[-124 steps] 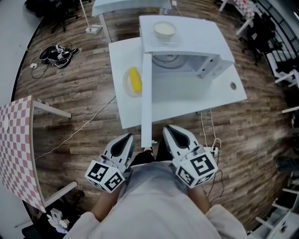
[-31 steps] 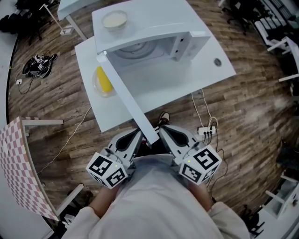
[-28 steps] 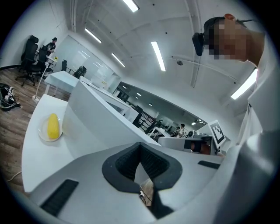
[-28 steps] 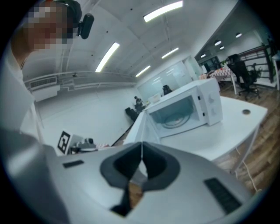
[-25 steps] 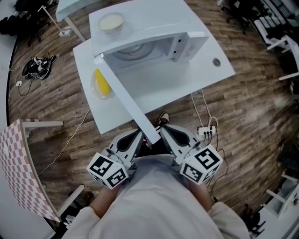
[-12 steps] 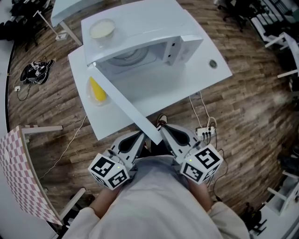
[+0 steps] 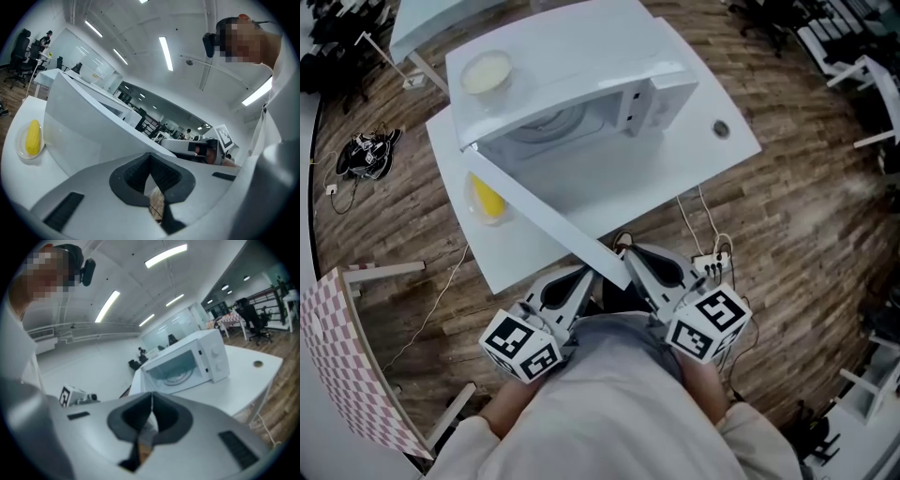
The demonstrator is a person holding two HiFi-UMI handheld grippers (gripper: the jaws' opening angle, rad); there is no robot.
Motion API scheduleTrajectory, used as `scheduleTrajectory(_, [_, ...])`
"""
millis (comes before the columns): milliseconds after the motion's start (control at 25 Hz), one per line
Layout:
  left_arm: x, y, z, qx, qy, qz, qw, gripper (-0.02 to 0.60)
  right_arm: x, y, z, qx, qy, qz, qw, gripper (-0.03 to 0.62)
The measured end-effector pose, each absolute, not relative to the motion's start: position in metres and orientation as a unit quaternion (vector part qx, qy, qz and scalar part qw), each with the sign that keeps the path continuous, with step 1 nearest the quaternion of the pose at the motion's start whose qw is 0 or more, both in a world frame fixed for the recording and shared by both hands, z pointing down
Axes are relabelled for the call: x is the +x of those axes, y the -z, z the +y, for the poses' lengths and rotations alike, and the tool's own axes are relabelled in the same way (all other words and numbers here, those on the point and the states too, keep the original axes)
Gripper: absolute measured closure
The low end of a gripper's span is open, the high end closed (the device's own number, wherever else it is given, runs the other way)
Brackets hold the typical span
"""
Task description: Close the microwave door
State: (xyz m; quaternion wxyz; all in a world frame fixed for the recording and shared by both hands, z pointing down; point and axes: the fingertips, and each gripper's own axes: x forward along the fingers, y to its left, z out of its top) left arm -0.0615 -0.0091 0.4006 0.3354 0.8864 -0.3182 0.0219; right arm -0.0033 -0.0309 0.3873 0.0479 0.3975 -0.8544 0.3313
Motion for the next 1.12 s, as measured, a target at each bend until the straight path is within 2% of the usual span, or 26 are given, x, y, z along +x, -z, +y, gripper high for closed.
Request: scheduleTrajectory(1120, [-0.018,-0.401,-0.057,0.895,-0.031,-0.261,0.359,0.568,0.037,-0.389,-0.095,0.397,-0.348,-0.849,0.025,0.571])
